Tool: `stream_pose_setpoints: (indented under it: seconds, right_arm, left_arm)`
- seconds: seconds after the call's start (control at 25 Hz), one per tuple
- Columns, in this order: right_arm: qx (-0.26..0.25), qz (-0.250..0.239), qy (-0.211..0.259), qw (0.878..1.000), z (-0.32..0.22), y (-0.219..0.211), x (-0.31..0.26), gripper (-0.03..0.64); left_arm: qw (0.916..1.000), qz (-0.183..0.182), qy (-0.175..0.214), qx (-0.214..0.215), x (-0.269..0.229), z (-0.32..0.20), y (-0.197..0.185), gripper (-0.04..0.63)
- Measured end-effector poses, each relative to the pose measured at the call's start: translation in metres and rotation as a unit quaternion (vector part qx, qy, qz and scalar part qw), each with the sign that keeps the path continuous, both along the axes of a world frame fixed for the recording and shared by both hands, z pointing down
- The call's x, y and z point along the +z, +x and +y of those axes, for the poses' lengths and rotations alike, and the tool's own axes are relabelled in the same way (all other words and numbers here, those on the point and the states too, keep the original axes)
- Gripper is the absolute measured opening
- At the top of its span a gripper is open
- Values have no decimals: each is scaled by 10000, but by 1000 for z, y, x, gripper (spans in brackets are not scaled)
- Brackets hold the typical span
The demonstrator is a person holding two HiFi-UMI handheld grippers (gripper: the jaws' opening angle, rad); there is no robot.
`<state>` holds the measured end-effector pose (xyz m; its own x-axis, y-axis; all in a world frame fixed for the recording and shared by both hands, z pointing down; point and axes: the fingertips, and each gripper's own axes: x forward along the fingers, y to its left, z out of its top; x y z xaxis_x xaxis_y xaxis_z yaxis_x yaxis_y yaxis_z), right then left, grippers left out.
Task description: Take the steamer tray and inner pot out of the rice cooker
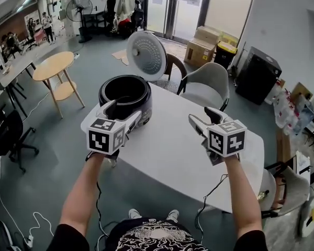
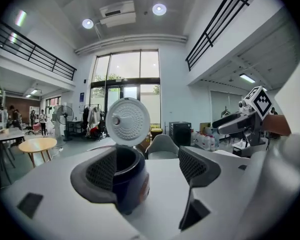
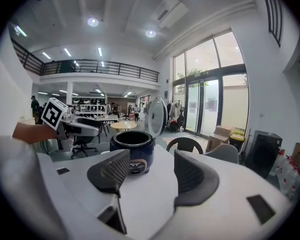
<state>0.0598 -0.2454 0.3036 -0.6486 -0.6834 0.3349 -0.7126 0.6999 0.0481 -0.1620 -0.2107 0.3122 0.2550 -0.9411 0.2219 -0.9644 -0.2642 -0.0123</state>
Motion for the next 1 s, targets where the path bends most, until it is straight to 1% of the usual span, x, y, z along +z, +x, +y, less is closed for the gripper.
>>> stream_pose_setpoints:
  seconds: [0.12,0.28,0.4,0.52,0.64,0.84,1.0]
  right_arm:
    - [-142,-101,40,9998,8,-56,-16,290]
    - [-275,-231,9,9994,30,-149,-18,291]
    - [-354,-321,6,9989,43,-197,-12,291]
    - [-395,-360,-16,9986,50,-226,-4,296]
    - [-397,-306,-30,9987,49,-242,-1,298]
    - [-372,-311,21,9988,29,-259,-5,298]
    - [-373,-348,-64,9987,-4,-285,-12,298]
  left_arm:
    - [9997,148,45,-189,-13,23,-61,383]
    - [9988,273,43,-410,-18,59,-161,383]
    - [9980,329,47,-534,-15,81,-209,383]
    - [9975,394,17,-592,-9,92,-236,383]
    - [9971,459,-35,-604,-5,92,-251,383]
    - [9968,574,-23,-556,-5,71,-264,383]
    - [9976,501,-156,-454,-9,38,-280,383]
